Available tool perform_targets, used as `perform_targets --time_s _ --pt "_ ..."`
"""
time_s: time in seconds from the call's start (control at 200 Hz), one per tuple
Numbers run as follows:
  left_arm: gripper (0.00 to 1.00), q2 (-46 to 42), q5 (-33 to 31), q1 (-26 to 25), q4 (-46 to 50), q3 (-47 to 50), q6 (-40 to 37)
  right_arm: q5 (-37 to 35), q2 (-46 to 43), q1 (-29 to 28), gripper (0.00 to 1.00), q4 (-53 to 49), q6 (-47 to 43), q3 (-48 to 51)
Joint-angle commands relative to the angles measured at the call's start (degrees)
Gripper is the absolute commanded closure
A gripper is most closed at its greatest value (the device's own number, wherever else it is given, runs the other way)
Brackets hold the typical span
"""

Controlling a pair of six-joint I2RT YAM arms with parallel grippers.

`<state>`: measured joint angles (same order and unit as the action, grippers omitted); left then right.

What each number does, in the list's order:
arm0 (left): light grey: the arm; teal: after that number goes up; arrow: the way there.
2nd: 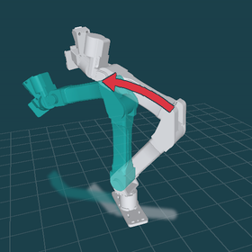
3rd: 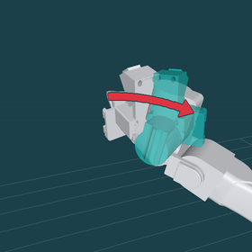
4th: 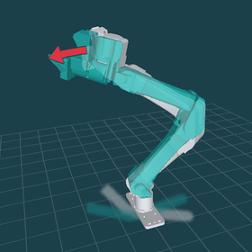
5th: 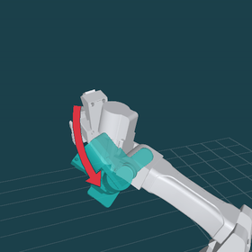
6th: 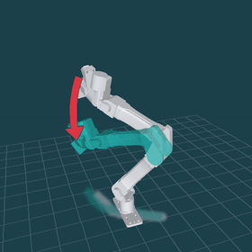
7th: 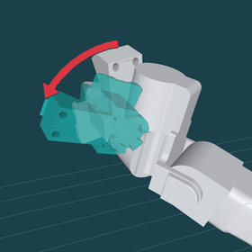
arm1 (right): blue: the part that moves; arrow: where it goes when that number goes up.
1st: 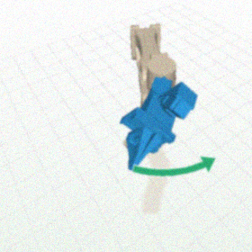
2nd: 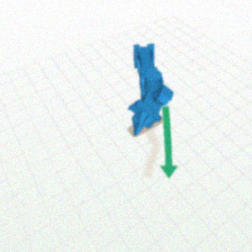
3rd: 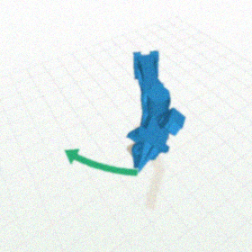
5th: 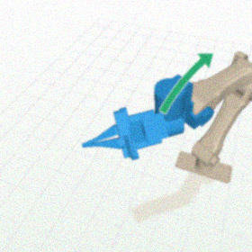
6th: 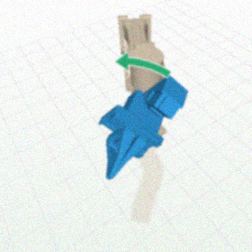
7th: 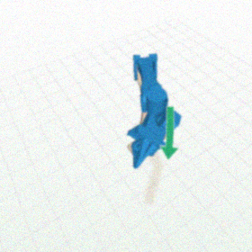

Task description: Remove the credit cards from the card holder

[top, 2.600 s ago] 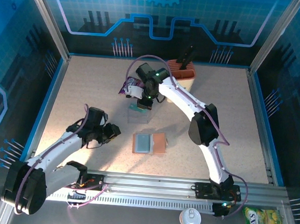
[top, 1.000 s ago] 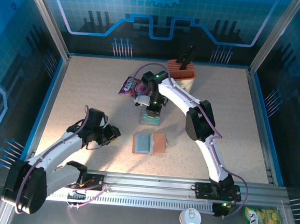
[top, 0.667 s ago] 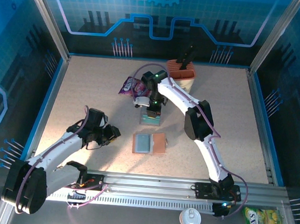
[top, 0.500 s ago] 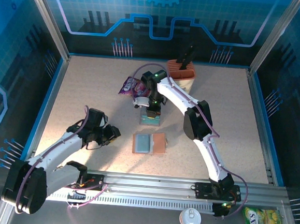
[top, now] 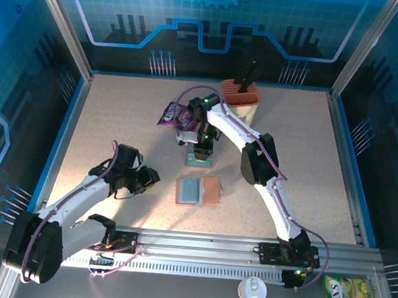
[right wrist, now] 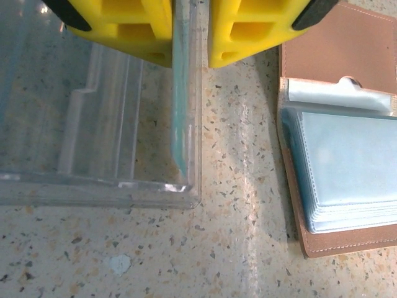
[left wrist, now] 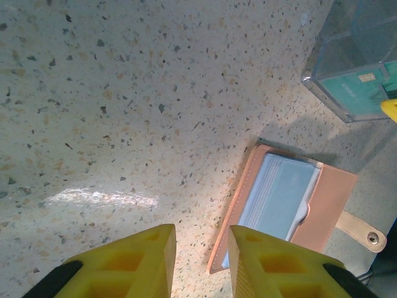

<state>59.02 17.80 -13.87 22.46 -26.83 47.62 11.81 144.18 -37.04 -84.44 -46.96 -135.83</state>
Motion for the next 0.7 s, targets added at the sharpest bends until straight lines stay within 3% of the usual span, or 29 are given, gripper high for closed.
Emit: perform_targets --time_s 0.0,0.375,0.695 --pt "0.71 0.48 0.73 0.60 1.47 -0.42 -0.59 1.53 -1.52 0.90 0.77 -1.83 1.62 -1.35" --pt "0.70 2.93 3.62 0.42 -2.70 -0.33 0.81 -1.97 -13.75 1.01 0.73 6.67 8.77 9.09" --pt "0.70 7.36 4.18 -3.40 -5.58 -2.79 0.68 -1.34 -25.50 -0.90 0.72 19.53 19.39 26.28"
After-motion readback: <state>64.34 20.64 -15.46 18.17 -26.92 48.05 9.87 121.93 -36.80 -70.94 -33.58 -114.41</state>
